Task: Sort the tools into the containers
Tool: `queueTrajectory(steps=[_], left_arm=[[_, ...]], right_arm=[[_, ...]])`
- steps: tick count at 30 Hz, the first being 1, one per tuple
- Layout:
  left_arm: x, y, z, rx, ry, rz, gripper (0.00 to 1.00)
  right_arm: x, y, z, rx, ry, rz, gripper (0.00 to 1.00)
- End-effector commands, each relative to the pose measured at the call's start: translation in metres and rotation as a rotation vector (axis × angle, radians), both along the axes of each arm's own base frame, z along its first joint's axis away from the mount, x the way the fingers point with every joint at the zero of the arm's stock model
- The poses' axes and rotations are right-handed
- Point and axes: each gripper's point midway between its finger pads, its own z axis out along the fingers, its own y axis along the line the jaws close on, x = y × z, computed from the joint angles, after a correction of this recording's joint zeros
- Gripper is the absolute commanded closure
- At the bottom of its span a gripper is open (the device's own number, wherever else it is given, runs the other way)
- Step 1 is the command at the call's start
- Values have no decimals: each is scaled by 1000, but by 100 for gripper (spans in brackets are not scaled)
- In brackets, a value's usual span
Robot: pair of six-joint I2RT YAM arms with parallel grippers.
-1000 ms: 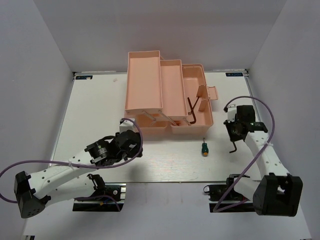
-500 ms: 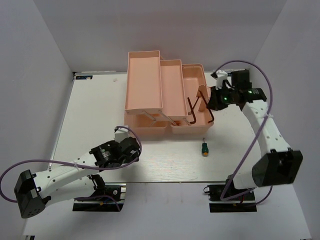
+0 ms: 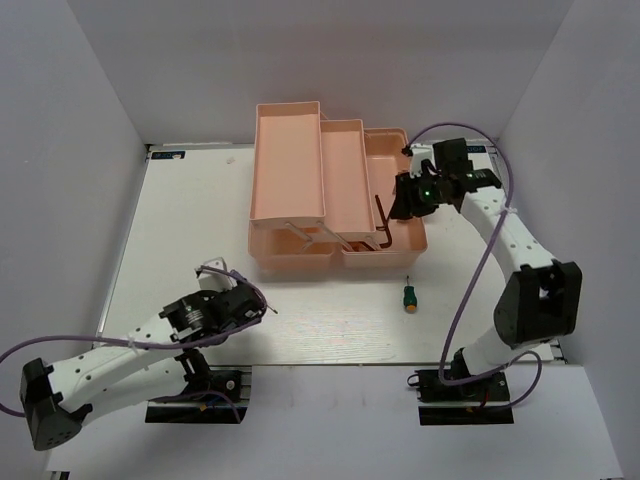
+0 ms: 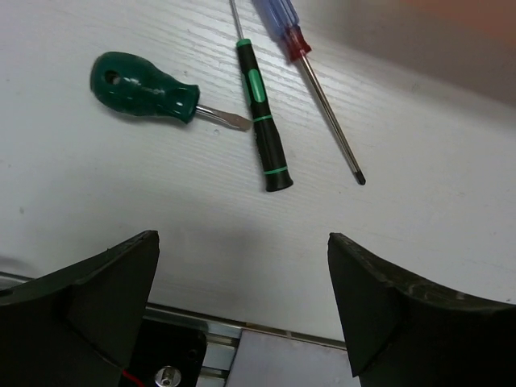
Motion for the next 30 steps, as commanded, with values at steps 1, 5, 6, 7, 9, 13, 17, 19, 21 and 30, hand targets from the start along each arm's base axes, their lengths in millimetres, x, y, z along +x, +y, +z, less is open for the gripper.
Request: queueTrajectory(steps=[1,5,6,7,9,13,17,19,21,30], left_arm=[[6,22,18,-97,-104,259,4],[6,34,16,-136,-152,329,7],[6,35,15,-166,-162,347,7],[5,37,12,-173,-163,354,7],[2,43,2,-165,-167,364,7],[-1,46,-12,-160,-151,383,7],[-2,46,-14,-146,-143,390,7],[-3,47,-14,-143,-141,396,7],[-3,47,-14,-143,-141,397,7],[-2,47,-13,-152,-144,397,7]], right_arm=[[-9,-12,37,-1,-141,-16,54],[-75,-34,11,-107,-131,76,58],[-90,-41,-1,-140,-85,83,58],[-109,-46,-21,-163,-52,100,58],[-141,-59,-66,-213,32,104,55],[-155,-61,-95,-216,11,60,10],[-161,-62,-110,-216,39,26,10],[-160,-60,-113,-210,56,10,10],[-158,-59,-116,-204,68,-4,10],[-152,-48,-131,-179,107,-107,10]])
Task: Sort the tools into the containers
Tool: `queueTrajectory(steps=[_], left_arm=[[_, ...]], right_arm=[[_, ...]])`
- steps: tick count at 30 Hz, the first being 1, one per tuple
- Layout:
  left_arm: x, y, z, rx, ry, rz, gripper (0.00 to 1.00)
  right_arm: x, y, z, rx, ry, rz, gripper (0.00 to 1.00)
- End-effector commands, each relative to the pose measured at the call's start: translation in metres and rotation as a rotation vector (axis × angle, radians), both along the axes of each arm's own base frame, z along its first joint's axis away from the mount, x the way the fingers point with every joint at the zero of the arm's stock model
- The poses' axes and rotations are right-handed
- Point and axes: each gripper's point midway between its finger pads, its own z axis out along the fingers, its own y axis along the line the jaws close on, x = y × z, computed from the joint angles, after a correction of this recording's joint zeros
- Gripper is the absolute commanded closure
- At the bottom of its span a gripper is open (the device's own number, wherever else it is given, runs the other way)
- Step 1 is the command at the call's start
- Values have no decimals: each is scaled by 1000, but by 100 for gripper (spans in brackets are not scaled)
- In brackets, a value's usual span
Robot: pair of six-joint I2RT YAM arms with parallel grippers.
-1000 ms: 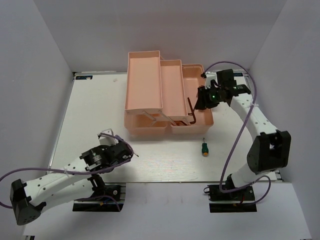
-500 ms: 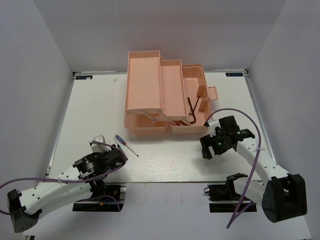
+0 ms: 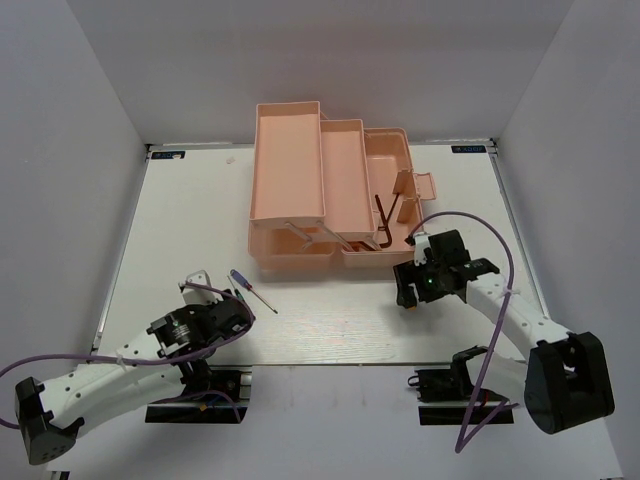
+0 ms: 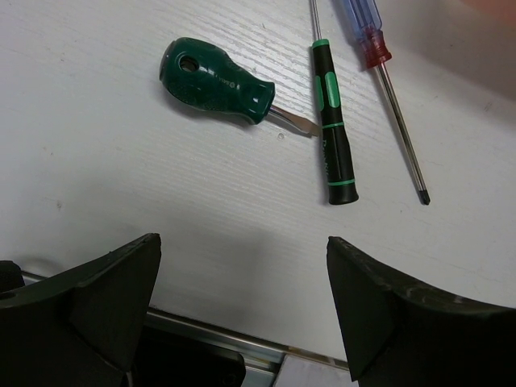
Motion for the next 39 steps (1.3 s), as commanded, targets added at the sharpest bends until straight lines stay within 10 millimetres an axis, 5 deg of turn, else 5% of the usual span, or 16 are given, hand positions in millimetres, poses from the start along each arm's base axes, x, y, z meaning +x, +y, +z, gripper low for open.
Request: queueTrajectory(steps=[1,12,15,18,22,25,29,30,31,34,36,39], left_arm=[[14,8,10,-150,-127,293,7],[15,10,9,-153,-137,301,8],[13,12,8,-144,-133,301,8],[13,12,8,-144,-133,301,8],[15,12,9,-146,-143,309,9],[16,11,10,-155,-147,309,11],[18,11,12,-144,-152,311,13],[18,9,11,-141,-151,311,15],[18,10,10,-133,-147,310,16],[21,6,14,-109,-135,310,17],[23,6,15,-78,-130,310,17],[25,3,16,-76,-130,310,17]], right_arm=[[13,4,-5,2,-33,-81,10],[12,11,-20,-15,-17,-84,10],[14,6,-27,-59,5,-111,24],[17,3,-27,-78,-7,-119,48],[17,-3,-30,-115,-20,-128,91],[12,-1,-23,-99,-21,-109,100],[-5,24,15,44,-65,125,100],[-39,38,23,149,46,244,100],[-39,50,55,207,-13,337,100],[-77,60,95,311,-22,663,100],[-70,68,128,344,-99,714,100],[-30,78,161,330,-252,637,100]])
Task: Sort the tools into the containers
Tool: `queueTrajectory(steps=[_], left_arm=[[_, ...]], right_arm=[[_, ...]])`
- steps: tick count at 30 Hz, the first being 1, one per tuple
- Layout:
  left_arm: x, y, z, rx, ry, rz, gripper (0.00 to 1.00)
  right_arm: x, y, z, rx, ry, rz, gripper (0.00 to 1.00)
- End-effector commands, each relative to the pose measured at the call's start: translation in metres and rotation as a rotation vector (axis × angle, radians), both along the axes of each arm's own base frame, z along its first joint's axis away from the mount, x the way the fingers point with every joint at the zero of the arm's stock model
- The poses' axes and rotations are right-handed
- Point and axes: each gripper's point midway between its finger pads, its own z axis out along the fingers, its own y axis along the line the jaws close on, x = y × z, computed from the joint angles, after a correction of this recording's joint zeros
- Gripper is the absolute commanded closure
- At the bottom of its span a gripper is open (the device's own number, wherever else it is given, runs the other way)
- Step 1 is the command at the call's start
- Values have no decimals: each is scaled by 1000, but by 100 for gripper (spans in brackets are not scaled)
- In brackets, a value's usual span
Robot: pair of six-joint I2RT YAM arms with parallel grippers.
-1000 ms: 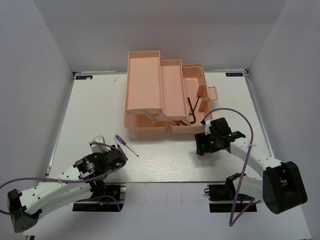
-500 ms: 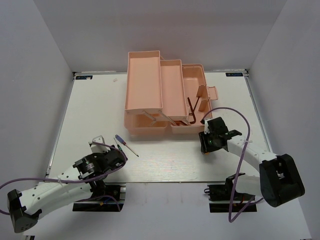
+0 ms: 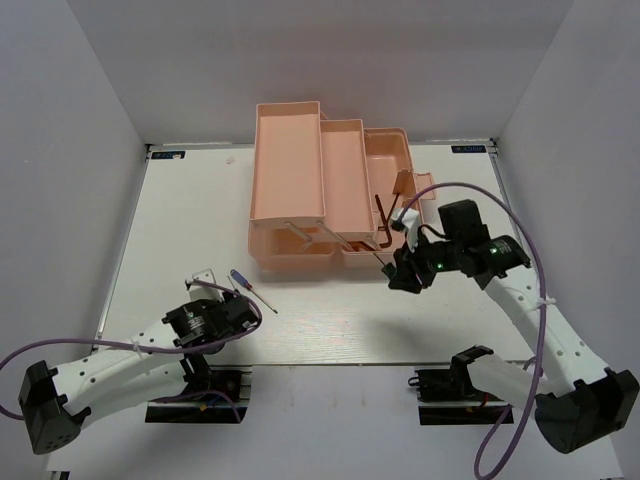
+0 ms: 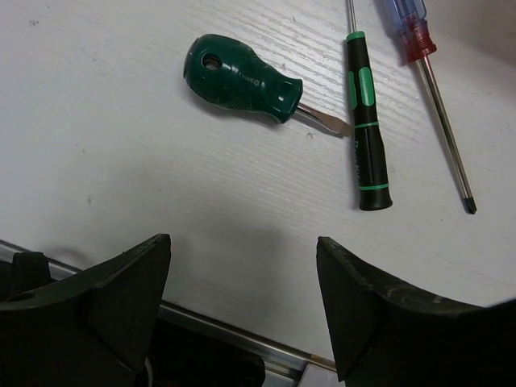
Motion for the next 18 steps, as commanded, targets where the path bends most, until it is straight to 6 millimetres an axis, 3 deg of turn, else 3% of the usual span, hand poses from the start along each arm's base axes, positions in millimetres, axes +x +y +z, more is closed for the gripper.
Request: queueTrajectory(steps=[1,2,6,7,8,10,11,12,13,16,17,18], left_arm=[[26,-3,21,-157,-199,296,17],[27,-4,21,-165,-203,297,17],[27,-6,21,-158,-189,296,16],[28,-5,21,-157,-190,305,16],[28,-5,21,-157,-190,305,16],[31,-7,25,-169,-207,306,15],[32,-6,25,-168,-208,317,15],[34,-6,28,-172,-221,318,15],[34,-4,26,-152,-212,328,15],[40,-2,29,-118,-220,349,15],[41,1,25,-73,-214,347,15],[44,3,27,-53,-222,361,15]], right_arm=[[11,13,38,78,-93,47,100],[45,26,61,118,-135,-24,100],[113,50,85,143,-139,-168,100],[130,56,105,173,-187,-183,100],[156,65,91,155,-143,-224,100],[182,83,93,165,-122,-247,100],[192,84,87,148,-108,-271,100],[217,97,83,139,-100,-272,100],[225,100,80,129,-90,-279,100],[240,108,68,94,-33,-277,59],[240,107,67,97,-26,-273,27],[237,109,69,110,-39,-257,13]])
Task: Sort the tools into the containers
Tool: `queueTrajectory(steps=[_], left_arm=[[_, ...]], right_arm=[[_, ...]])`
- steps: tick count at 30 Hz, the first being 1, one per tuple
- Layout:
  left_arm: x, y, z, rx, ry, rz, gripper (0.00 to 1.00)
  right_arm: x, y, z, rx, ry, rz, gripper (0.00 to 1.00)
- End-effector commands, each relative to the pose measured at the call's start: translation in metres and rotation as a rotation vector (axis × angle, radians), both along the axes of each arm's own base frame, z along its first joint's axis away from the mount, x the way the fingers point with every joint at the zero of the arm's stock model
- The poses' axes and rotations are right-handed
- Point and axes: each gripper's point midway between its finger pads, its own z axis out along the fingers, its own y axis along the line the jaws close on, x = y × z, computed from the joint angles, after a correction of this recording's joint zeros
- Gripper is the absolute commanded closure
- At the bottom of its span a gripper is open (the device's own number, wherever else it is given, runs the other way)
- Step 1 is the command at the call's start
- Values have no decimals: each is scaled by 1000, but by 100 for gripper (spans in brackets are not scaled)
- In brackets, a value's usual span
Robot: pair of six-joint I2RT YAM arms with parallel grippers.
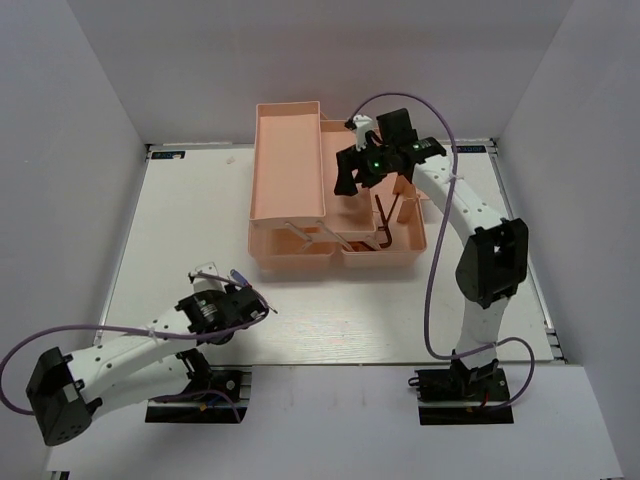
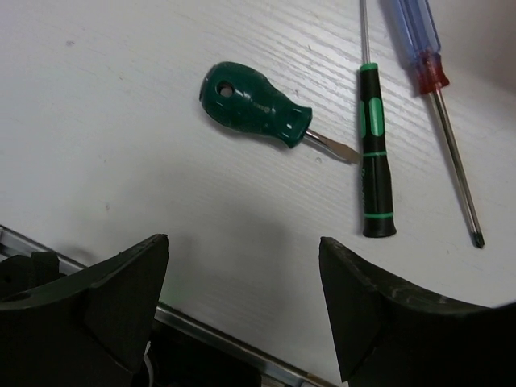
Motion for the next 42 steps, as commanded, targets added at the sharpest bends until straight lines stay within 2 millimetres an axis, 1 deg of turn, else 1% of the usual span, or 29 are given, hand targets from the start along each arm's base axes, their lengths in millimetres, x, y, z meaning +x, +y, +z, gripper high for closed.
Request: queueTrajectory(steps=[1,2,3,4,5,6,7,8,9,10,11,12,13,15,17,19,20,22,23,24,25,26,30,32,34,36,37,39,42], left_arm=[[37,3,23,-101,-257,320,15],[38,9,23,-64,-258,331,15],[41,11,23,-43,-258,345,15],[43,12,22,-45,-262,362,15],[48,17,23,-41,-274,390,17],[50,20,21,-31,-269,387,17],[58,15,18,-60,-280,393,18],[64,15,17,-84,-277,414,19],[70,12,14,-96,-269,411,19],[79,4,10,-137,-262,394,19],[83,4,4,-132,-244,402,19],[91,5,7,-149,-248,430,20],[95,5,6,-158,-245,444,22],[107,4,5,-177,-244,453,22],[114,3,8,-196,-247,458,22],[113,8,0,-189,-211,480,22],[115,9,-2,-197,-212,479,22],[112,10,-9,-213,-191,492,22],[110,15,-14,-203,-186,500,22],[109,13,-15,-216,-176,496,22],[105,16,-20,-215,-160,508,22],[107,18,-20,-215,-164,510,22],[102,23,-31,-174,-112,494,23],[107,19,-32,-172,-99,475,27],[109,19,-36,-163,-77,471,30],[107,19,-46,-140,-38,454,33],[112,17,-45,-141,-43,443,35],[110,18,-50,-137,-22,451,45],[109,17,-48,-153,-27,448,56]], right_arm=[[-11,-1,29,43,-42,4,10],[-20,-8,28,45,-50,0,10],[-15,-11,34,42,-114,-17,10],[-31,-20,16,21,-86,-21,10],[-36,-30,32,31,-136,-36,10],[-42,-34,33,34,-148,-40,10],[-41,-37,41,46,-199,-54,10],[-57,-52,37,45,-200,-75,10],[-61,-55,38,50,-210,-79,10],[-71,-61,37,52,-211,-81,10],[-79,-67,36,54,-208,-79,10],[-85,-71,28,49,-187,-80,10],[-91,-75,34,56,-203,-80,10],[-107,-83,30,61,-200,-72,10],[-118,-90,25,61,-194,-77,10],[-120,-97,22,55,-199,-89,10],[-122,-101,17,50,-187,-96,10],[-126,-106,19,59,-203,-105,10],[-128,-109,18,61,-197,-111,10],[-129,-110,15,63,-190,-114,10],[-129,-113,15,66,-186,-122,10],[-129,-115,13,69,-178,-131,10],[-129,-116,11,97,-152,-142,10],[-128,-118,10,111,-137,-153,10],[-129,-119,9,121,-129,-158,10],[-130,-122,10,127,-124,-168,10],[-129,-122,9,128,-126,-170,10],[-130,-126,9,131,-122,-180,10],[-131,-129,9,135,-119,-189,10]])
